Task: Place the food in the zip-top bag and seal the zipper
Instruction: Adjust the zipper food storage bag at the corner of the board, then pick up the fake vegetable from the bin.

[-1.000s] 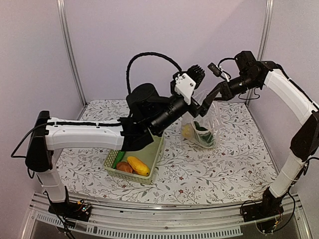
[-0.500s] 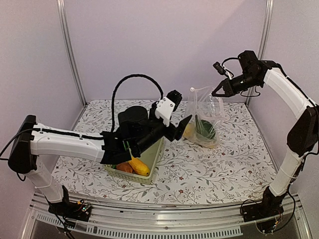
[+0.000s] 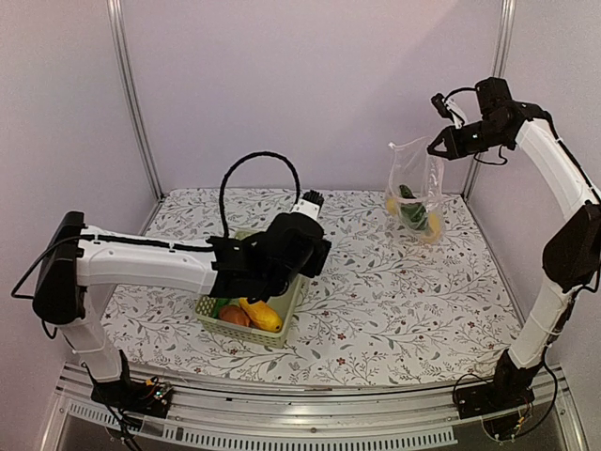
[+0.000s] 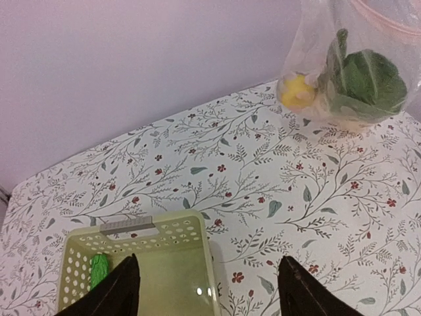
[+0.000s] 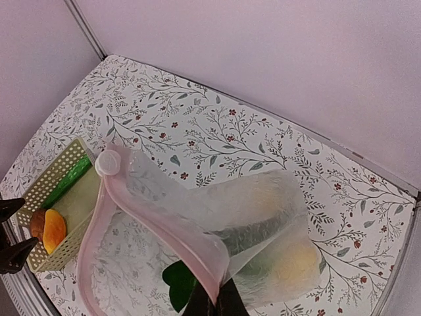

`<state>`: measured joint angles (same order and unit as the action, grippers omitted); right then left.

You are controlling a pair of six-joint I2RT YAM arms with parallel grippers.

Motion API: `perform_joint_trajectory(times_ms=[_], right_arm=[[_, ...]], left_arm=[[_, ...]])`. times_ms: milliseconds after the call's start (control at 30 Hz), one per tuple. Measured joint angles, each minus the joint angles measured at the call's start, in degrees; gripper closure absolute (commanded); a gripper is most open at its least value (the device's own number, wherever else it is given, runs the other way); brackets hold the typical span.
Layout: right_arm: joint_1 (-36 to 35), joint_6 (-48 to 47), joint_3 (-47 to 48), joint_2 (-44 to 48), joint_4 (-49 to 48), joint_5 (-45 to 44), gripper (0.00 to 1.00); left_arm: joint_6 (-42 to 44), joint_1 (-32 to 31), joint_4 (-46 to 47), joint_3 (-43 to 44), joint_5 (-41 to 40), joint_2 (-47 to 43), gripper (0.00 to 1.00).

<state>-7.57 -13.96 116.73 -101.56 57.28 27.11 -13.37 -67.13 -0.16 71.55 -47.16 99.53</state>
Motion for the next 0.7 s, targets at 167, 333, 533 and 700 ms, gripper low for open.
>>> perform_joint_trajectory(times_ms=[167,333,533,700], right_arm=[[0.0,-0.1,-2.0,0.5,-0.8,0.5,1.0],[-0.1,-1.1,-9.3,0.7,-0.7,4.5,1.0],[-1.2,-2.7,-14.5,1.1,-0.2,8.6,1.0],[-1.9,-3.5,-15.6,3.5,-0.3,9.5,1.0]], left_arm=[[-9.9,3.9,-13.8,2.6,1.0,0.7,0.31],[-14.6,9.0,-21.7,3.5,5.8,0.7,0.35],[-16.3,13.3,-28.7,1.6,12.0,-2.2,0.37],[-16.8,18.2,-32.7,0.9,17.3,-4.4,0.41]])
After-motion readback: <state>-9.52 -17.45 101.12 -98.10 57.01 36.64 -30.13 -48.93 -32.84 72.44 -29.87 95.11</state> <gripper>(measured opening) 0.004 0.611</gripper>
